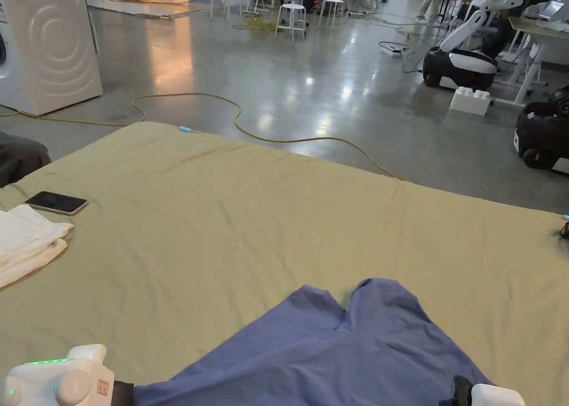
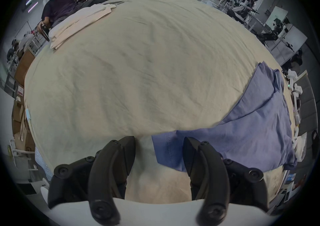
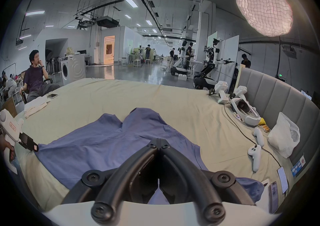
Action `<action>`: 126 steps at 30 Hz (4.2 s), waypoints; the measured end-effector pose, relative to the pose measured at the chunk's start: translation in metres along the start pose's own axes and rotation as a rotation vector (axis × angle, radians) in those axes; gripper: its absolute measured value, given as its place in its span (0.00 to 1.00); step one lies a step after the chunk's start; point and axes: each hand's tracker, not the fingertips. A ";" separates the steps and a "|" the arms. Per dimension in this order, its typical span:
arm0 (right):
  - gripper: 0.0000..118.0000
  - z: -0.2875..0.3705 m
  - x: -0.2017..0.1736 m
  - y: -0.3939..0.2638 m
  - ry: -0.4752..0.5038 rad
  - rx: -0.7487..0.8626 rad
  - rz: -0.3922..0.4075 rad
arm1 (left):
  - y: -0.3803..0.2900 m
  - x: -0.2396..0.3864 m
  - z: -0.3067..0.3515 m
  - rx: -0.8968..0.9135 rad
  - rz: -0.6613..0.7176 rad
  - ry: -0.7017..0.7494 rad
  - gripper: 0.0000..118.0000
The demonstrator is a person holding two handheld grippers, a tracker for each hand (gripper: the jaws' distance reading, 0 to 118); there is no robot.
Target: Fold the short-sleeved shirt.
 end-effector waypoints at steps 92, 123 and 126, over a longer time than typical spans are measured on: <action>0.02 -0.043 0.213 0.407 -0.140 0.336 -0.012 | 0.347 0.177 0.306 0.909 -0.323 -0.170 0.05; 0.02 0.143 0.174 -0.039 -0.147 -0.251 -0.012 | -0.071 0.019 0.134 0.359 -0.361 -0.221 0.05; 0.02 0.133 0.174 -0.075 -0.138 -0.350 -0.028 | -0.080 0.020 0.101 0.230 -0.358 -0.221 0.05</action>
